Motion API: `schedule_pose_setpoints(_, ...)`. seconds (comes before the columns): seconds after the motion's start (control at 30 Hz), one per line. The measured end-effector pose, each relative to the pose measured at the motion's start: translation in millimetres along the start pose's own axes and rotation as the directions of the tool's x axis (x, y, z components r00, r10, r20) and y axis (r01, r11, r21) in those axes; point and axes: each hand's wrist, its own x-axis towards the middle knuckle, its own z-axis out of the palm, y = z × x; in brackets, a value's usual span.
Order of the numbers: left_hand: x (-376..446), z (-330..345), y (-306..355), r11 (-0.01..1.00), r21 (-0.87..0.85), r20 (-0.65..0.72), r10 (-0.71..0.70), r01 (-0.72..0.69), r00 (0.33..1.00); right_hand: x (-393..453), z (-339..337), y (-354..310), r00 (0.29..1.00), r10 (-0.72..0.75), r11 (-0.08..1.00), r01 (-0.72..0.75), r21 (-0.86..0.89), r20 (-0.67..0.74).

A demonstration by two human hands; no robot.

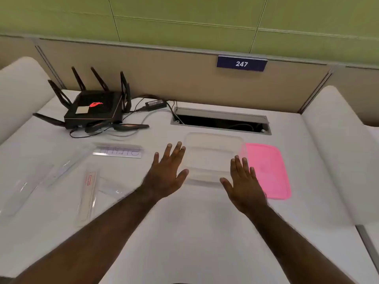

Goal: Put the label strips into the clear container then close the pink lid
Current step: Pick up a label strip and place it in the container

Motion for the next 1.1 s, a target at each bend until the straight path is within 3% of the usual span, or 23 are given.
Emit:
schedule_pose_setpoints(0.17,-18,34,6,0.999,0.048,0.179,-0.007,-0.002,0.984,-12,15,3,0.996,0.022,1.000,-0.020,-0.017,0.083)
schedule_pose_setpoints(0.33,-19,40,7,0.998,0.053,0.216,-0.025,0.014,0.976,-13,20,5,0.994,0.029,1.000,-0.029,-0.003,0.109)
schedule_pose_setpoints(0.63,-28,41,-4,0.995,-0.071,0.162,-0.052,0.065,0.985,-11,21,-16,0.997,0.002,0.996,-0.009,0.092,0.079)
schedule_pose_setpoints(0.73,-42,39,-24,0.956,-0.255,0.035,-0.140,0.145,0.989,-3,24,-46,0.993,-0.102,0.982,0.091,0.166,0.057)
schedule_pose_setpoints(0.83,-64,28,-46,0.808,-0.563,-0.219,-0.345,0.170,0.913,7,34,-84,0.978,-0.200,0.955,0.182,0.234,0.053)
schedule_pose_setpoints(0.93,-84,23,-70,0.611,-0.741,-0.283,-0.658,0.276,0.698,13,53,-125,0.955,-0.279,0.927,0.240,0.288,0.102)
schedule_pose_setpoints(1.0,-94,25,-84,0.392,-0.842,-0.127,-0.812,0.371,0.569,14,69,-151,0.926,-0.324,0.916,0.257,0.308,0.192)
schedule_pose_setpoints(1.1,-100,30,-99,-0.090,-0.905,0.290,-0.847,0.416,0.446,14,91,-182,0.867,-0.317,0.934,0.217,0.283,0.383)
